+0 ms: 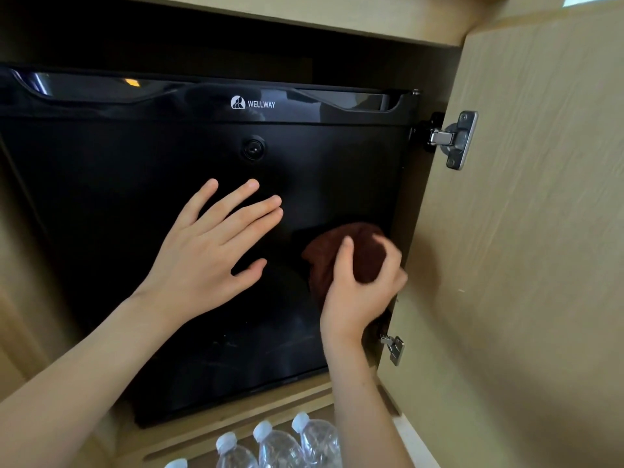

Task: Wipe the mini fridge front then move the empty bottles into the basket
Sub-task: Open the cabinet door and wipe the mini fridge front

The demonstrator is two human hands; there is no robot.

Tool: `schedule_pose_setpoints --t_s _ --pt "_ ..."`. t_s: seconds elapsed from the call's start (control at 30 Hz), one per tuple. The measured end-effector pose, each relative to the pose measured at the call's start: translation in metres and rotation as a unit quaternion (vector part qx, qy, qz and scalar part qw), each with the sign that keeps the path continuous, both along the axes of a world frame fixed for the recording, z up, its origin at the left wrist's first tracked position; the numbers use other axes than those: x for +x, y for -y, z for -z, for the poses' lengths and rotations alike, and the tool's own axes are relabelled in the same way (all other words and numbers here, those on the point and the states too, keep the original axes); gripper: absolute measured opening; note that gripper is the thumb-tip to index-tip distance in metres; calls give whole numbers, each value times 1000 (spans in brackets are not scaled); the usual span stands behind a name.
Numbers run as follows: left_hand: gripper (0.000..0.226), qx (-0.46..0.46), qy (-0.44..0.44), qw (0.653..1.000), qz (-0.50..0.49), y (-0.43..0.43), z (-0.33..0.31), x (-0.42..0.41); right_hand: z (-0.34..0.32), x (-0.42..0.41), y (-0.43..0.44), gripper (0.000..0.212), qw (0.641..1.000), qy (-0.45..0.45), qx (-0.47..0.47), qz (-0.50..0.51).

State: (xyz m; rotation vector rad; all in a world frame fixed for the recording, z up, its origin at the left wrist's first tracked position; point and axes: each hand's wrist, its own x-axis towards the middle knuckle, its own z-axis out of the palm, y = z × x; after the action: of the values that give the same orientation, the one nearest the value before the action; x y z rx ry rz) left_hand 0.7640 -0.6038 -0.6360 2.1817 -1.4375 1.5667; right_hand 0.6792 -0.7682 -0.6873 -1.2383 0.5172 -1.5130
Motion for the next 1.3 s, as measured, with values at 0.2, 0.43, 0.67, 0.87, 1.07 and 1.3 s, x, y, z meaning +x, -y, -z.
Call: schedule_pose_setpoints --t_s 0.2,0.43,0.67,0.87,1.07,1.3 --pt "62 -2 -11 1000 6 0 -2 -3 -15 -9 5 36 1000 13 3 11" --pt "61 1 -3 1000 6 0 0 0 -73 7 25 40 992 8 -125 5" --pt "61 -2 -2 1000 9 1 0 -1 54 -10 17 33 993 -28 112 -30" --pt "58 3 -4 1000 10 -1 1 -2 27 -2 20 35 997 -2 69 -23" --pt "54 53 1 998 15 -16 14 0 44 5 22 38 999 -35 -13 8" --pt "55 89 4 996 3 -29 21 0 120 -15 16 34 975 -99 201 8"
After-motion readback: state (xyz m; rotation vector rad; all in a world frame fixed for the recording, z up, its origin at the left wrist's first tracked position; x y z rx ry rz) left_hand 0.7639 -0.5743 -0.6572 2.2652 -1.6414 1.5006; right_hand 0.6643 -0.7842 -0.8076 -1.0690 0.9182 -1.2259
